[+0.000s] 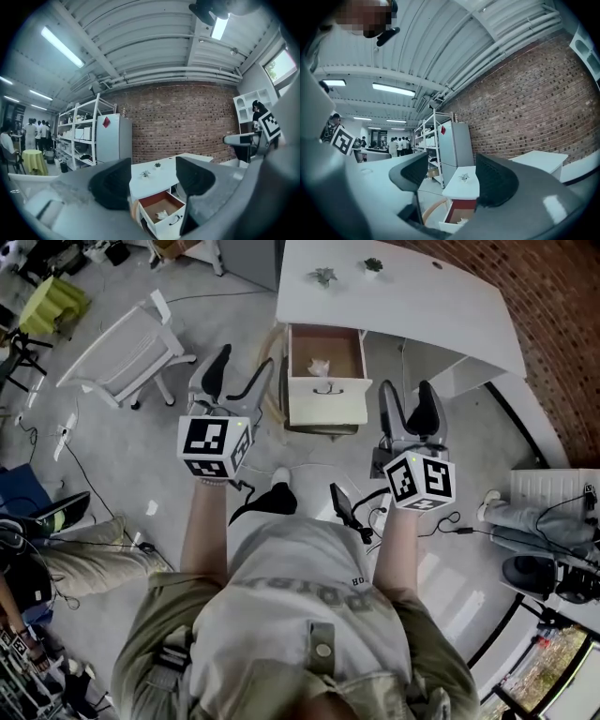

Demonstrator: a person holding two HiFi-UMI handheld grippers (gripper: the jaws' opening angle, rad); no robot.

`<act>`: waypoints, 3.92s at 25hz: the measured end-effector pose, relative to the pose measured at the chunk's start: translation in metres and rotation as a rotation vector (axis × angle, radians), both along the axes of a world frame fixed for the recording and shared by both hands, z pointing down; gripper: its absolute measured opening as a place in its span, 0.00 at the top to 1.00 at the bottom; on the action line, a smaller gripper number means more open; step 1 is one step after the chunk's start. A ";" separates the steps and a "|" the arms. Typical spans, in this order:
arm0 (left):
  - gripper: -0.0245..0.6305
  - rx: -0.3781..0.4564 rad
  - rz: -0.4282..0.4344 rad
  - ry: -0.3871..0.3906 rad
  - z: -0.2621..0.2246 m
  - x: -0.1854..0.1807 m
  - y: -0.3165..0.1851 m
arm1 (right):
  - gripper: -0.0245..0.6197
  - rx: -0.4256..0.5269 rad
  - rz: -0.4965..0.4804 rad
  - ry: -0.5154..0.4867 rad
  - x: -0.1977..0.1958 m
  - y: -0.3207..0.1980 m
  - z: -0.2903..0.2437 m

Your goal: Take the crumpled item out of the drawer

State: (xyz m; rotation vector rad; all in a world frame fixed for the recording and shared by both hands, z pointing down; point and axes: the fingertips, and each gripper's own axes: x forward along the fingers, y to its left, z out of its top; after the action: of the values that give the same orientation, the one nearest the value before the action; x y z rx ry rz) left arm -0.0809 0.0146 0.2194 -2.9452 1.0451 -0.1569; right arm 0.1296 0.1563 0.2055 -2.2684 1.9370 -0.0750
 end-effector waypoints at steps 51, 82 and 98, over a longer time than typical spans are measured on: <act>0.49 -0.324 -0.047 -0.223 0.164 0.085 -0.158 | 0.46 -0.735 -0.513 0.181 0.052 -0.274 0.273; 0.49 -0.377 -0.049 -0.311 0.258 0.130 -0.209 | 0.56 -1.508 -1.004 0.514 0.036 -0.275 0.577; 0.49 -0.399 -0.086 -0.323 0.273 0.114 -0.206 | 0.81 -1.509 -0.995 0.538 0.037 -0.274 0.602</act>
State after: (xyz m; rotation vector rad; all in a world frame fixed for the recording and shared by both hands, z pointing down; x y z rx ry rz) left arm 0.0329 -0.1915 0.4929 -3.0454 1.2055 -0.9087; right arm 0.1669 -0.1173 0.8076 -1.2570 3.9335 -1.6313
